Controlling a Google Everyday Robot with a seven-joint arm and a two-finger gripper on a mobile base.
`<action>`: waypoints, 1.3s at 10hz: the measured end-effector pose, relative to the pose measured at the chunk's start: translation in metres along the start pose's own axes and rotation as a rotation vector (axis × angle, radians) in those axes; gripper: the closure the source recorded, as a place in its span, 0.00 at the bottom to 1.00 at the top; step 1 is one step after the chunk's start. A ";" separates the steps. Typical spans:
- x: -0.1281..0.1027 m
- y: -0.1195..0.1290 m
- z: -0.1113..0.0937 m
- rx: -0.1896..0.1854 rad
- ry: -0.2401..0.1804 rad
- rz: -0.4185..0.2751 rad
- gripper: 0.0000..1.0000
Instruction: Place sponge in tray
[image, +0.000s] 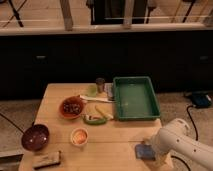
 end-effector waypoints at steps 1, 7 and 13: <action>-0.001 0.000 0.002 0.001 -0.005 -0.004 0.38; -0.003 -0.001 -0.001 0.003 -0.017 -0.014 0.97; -0.001 -0.003 0.001 -0.003 -0.016 -0.011 1.00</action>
